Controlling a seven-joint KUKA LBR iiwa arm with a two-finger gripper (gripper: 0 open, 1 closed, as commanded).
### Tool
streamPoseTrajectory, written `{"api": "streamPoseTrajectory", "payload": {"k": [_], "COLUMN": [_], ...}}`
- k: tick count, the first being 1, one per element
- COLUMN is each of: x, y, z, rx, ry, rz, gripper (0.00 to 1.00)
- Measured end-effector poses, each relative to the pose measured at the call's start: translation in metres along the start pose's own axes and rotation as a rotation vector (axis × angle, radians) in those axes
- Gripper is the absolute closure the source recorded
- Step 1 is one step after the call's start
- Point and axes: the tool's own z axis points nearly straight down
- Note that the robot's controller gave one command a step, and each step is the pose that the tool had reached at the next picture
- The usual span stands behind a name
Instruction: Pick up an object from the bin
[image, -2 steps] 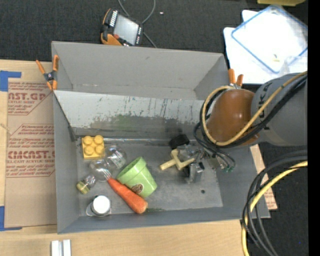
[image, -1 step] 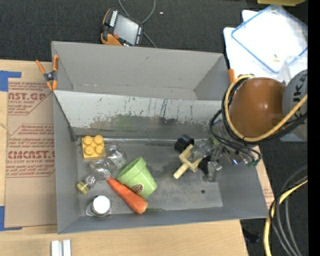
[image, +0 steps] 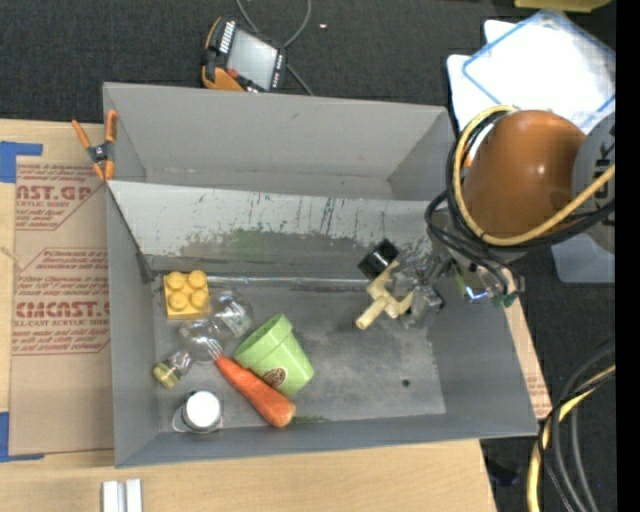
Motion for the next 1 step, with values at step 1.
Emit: {"api": "streamPoseTrajectory", "payload": {"k": [1], "x": [0.0019], "y": [0.0003], "z": [0.0164], "rx": [0.004], "ry": [-0.008], "rz": [-0.078], "gripper": [1.00]}}
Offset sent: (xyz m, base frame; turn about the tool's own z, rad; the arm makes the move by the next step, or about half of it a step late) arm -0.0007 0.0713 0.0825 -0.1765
